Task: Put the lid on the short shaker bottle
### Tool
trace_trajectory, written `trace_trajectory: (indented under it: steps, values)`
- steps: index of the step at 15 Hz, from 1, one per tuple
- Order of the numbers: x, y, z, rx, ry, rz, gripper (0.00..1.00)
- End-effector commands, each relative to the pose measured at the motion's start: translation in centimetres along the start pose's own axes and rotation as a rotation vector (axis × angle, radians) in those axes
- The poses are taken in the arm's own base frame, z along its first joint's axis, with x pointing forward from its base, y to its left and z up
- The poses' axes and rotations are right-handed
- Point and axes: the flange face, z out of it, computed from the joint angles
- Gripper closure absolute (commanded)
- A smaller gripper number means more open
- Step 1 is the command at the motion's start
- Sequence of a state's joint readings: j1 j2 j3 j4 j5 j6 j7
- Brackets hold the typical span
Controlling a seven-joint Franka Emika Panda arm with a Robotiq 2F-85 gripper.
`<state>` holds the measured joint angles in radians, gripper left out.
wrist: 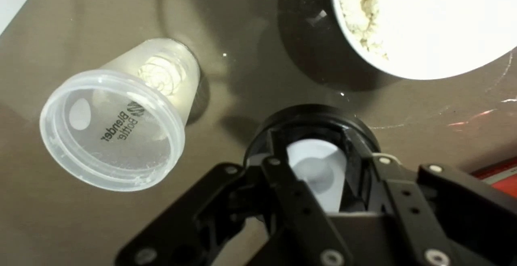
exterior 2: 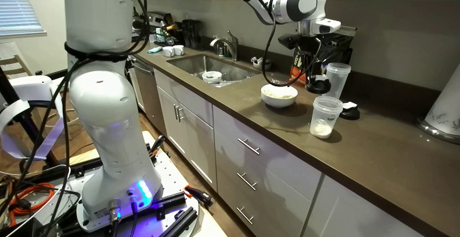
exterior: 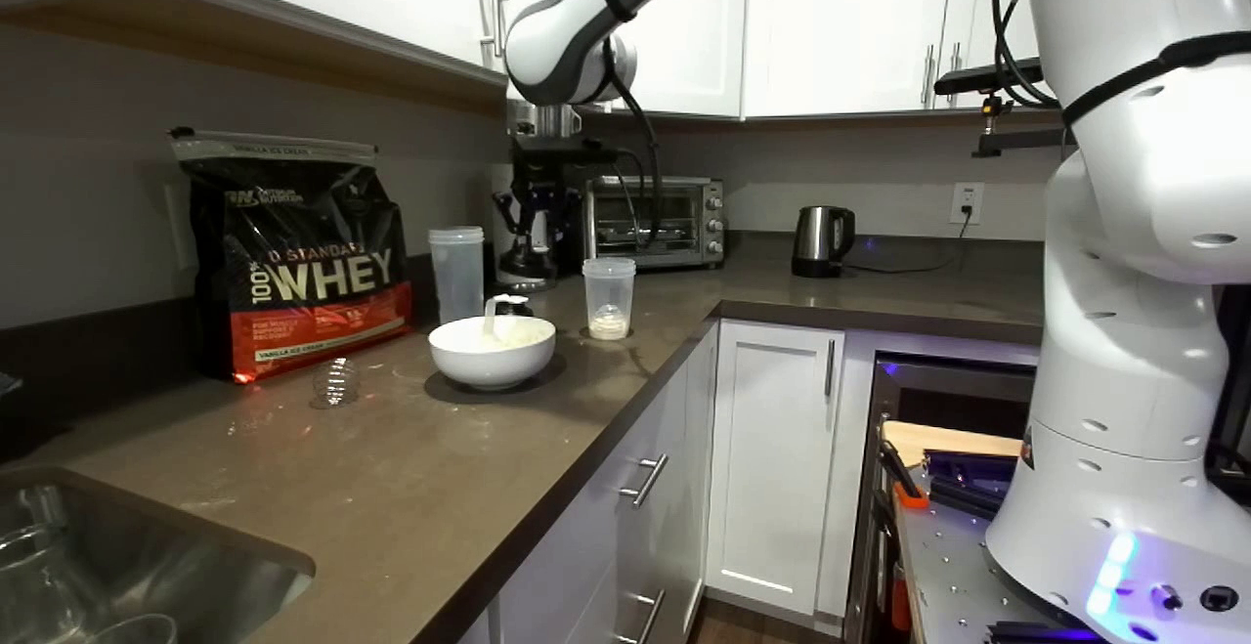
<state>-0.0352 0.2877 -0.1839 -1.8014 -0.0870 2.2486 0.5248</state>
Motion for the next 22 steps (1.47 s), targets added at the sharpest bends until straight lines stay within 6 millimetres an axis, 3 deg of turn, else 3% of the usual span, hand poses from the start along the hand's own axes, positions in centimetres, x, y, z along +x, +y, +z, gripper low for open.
trace_trajectory:
  steps: [1,14,22]
  values:
    - [0.2,1.4,-2.2,0.007,0.045,-0.020,0.88]
    - [1.2,6.8,-6.6,-0.001,0.043,0.004,0.88]
    - [1.1,8.8,-5.3,-0.035,-0.018,0.031,0.88]
